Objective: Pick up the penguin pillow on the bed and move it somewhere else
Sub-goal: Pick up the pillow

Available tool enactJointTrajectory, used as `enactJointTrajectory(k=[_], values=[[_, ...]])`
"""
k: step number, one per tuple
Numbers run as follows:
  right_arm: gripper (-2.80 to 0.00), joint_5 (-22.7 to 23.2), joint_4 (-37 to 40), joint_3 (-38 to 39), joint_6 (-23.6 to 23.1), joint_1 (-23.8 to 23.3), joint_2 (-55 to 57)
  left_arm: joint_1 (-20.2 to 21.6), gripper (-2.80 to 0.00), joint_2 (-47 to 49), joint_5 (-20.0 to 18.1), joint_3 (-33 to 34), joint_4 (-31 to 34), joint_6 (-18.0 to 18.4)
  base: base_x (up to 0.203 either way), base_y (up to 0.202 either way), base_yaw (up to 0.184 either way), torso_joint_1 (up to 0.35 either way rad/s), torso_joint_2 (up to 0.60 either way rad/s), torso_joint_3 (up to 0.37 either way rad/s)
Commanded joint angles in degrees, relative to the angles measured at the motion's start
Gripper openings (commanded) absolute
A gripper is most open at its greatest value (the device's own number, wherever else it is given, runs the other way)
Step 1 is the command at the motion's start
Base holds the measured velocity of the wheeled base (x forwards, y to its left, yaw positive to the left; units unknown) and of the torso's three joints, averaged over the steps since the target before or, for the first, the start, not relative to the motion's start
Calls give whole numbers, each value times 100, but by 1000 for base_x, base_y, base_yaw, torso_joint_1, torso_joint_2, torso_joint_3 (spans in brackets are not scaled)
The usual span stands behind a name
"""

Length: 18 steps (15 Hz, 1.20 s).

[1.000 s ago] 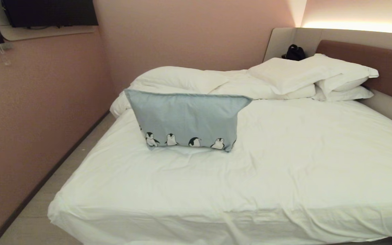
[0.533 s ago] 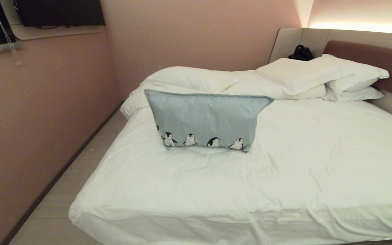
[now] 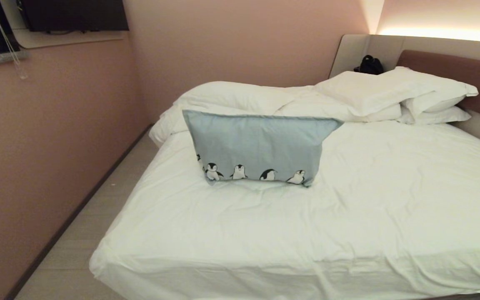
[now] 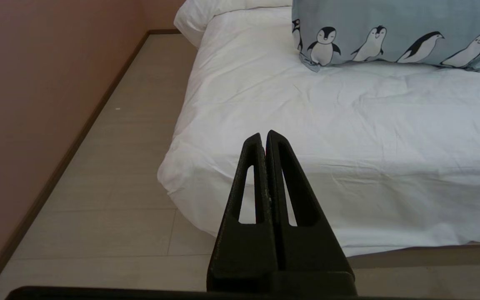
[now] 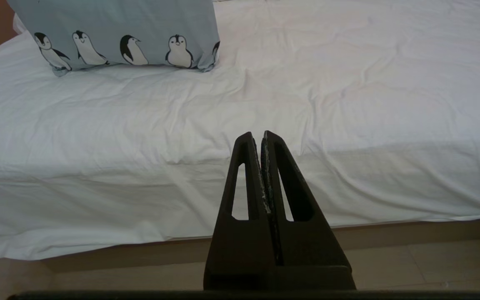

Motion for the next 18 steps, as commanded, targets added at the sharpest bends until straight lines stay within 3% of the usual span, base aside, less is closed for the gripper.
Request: enactJointTrajectory(k=[1, 4, 12, 18], values=[[-280, -2, 4, 0, 0, 2, 7, 1, -280, 1, 2, 0, -5, -10, 0, 0, 0, 0, 0, 0], [-280, -2, 4, 0, 0, 2, 7, 1, -280, 1, 2, 0, -13, -10, 74, 0, 1, -2, 0, 2], [-280, -2, 4, 0, -9, 2, 7, 1, -280, 1, 2, 0, -13, -19, 185, 0, 0, 6, 1, 1], [-280, -2, 4, 0, -9, 2, 7, 1, -280, 1, 2, 0, -8, -19, 0, 0, 0, 0, 0, 0]])
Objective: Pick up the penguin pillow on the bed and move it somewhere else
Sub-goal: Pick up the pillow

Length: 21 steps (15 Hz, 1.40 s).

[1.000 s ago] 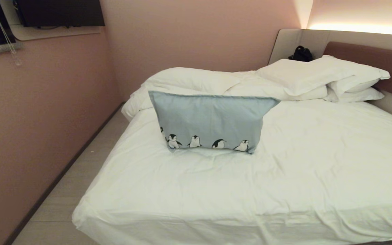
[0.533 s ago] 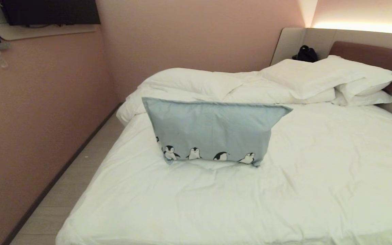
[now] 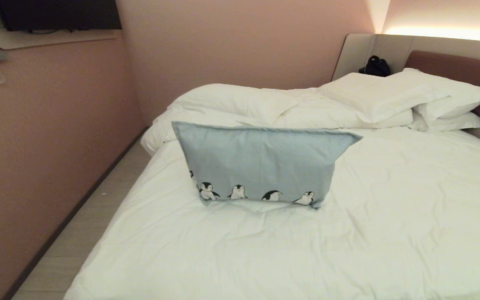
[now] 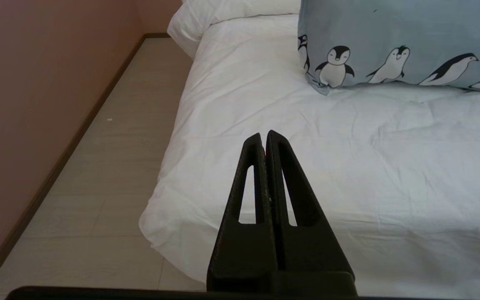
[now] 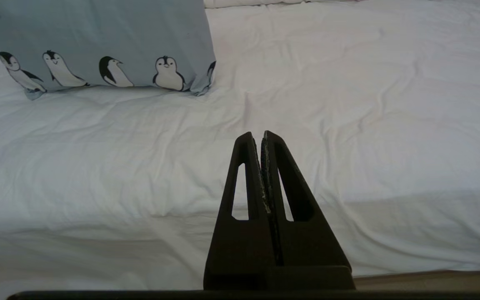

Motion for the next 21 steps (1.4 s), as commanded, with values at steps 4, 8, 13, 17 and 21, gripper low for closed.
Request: enactJointTrajectory(k=[4, 8, 13, 17, 21], values=[[-280, -2, -3, 0, -7, 2, 7, 1, -280, 1, 4, 0, -6, 23, 0, 0, 0, 0, 0, 0], [-280, 6, -3, 0, -15, 2, 7, 1, -280, 1, 4, 0, -6, 14, 27, 0, 0, -4, 1, 1], [-280, 0, -3, 0, -7, 2, 7, 1, -280, 1, 4, 0, -6, -3, 139, 0, -1, 7, -1, 2], [-280, -2, -3, 0, 2, 2, 7, 1, -280, 1, 4, 0, -6, -1, 0, 0, 0, 0, 0, 0], [-280, 6, -3, 0, -24, 2, 7, 1, -280, 1, 4, 0, -6, -3, 0, 0, 0, 0, 0, 0]])
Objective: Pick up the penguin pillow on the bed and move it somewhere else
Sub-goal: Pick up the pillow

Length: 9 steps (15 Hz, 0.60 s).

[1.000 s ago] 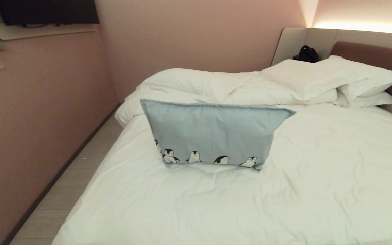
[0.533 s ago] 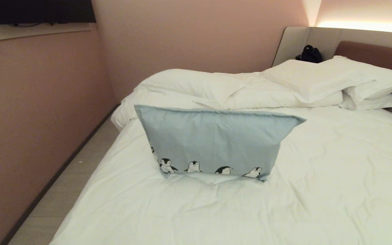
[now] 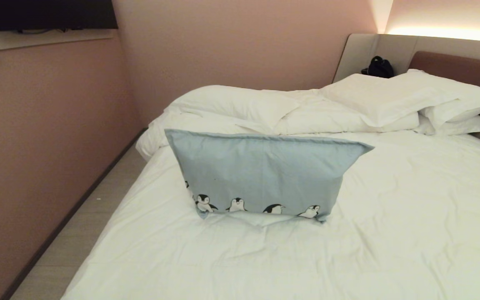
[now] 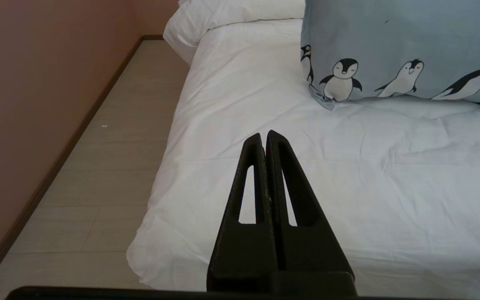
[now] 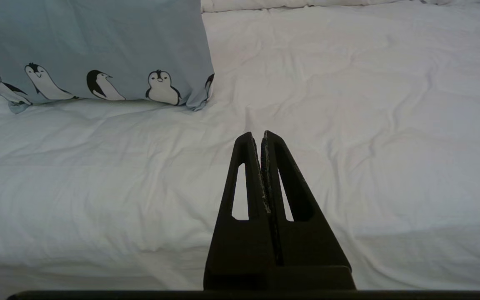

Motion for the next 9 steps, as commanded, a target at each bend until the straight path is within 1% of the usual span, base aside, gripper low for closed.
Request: enactJointTrajectory(k=[1, 9], values=[[-280, -6, -1, 0, -7, -1, 7, 1, -280, 1, 4, 0, -2, -9, 0, 0, 0, 0, 0, 0], [-280, -11, 21, -9, -22, 2, 7, 1, -280, 1, 4, 0, -2, 0, 0, 0, 0, 0, 0, 0]])
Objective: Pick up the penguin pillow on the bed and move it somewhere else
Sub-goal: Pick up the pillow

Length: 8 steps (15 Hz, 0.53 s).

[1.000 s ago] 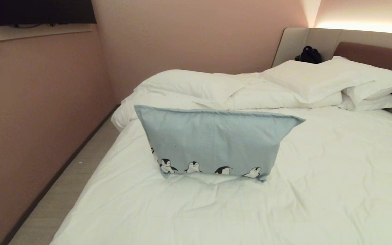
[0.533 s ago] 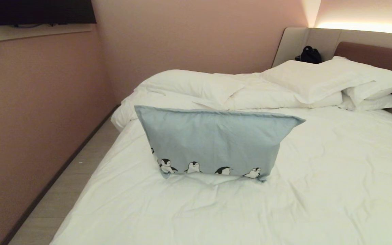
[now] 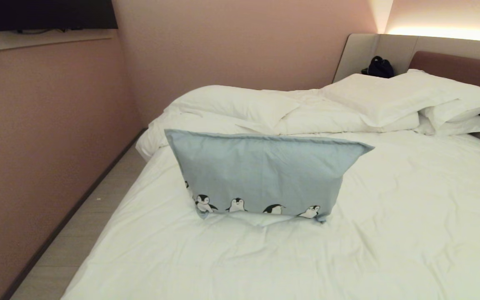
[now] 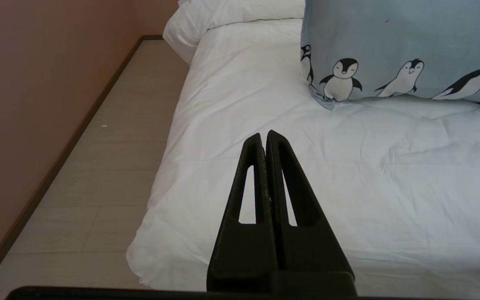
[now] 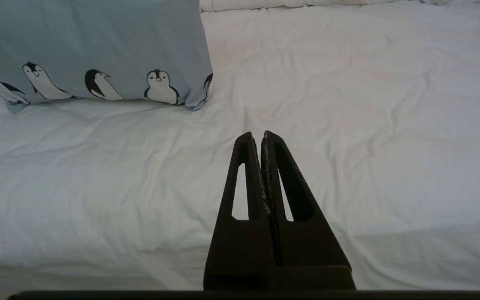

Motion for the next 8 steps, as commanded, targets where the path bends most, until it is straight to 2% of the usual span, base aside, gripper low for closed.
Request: enactJointTrajectory(k=[1, 3, 5, 8], values=[[-280, -7, 22, -15, 5, -3, 7, 1, -280, 1, 4, 0, -5, -9, 0, 0, 0, 0, 0, 0], [-280, -16, 44, -64, -11, -3, 7, 1, -280, 1, 4, 0, -4, 0, 0, 0, 0, 0, 0, 0], [-280, 8, 234, -461, -6, -3, 32, 1, -280, 1, 4, 0, -4, -9, 0, 0, 0, 0, 0, 0], [-280, 139, 1084, -1411, 2, -1, 384, 1, -280, 1, 4, 0, 1, 0, 0, 0, 0, 0, 0, 0]])
